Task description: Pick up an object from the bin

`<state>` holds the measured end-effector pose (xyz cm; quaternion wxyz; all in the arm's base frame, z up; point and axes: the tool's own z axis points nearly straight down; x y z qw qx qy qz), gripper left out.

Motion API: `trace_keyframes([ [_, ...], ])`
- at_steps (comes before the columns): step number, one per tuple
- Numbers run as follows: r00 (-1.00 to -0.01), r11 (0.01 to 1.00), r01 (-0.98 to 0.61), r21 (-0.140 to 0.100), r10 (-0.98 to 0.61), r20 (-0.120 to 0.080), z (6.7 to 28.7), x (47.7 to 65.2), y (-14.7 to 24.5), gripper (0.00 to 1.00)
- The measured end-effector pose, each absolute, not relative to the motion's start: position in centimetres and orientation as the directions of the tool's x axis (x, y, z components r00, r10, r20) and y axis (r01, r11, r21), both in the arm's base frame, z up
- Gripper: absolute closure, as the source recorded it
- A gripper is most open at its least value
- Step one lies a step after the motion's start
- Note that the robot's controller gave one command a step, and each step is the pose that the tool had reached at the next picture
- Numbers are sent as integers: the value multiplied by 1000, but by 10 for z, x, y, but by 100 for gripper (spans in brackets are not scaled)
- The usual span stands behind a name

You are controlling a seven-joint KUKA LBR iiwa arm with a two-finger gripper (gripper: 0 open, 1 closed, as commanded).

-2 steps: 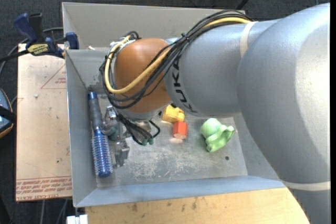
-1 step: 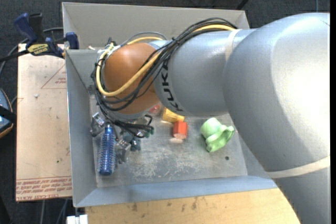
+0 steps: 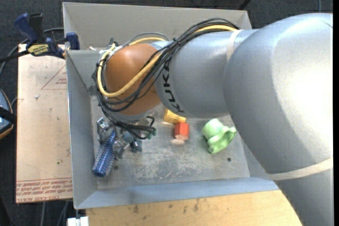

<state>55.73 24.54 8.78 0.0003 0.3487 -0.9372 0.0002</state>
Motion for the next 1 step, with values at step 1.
trace_keyframes([
  [1,-729,729,-684,-3,-684,-9,223,563,230,100],
])
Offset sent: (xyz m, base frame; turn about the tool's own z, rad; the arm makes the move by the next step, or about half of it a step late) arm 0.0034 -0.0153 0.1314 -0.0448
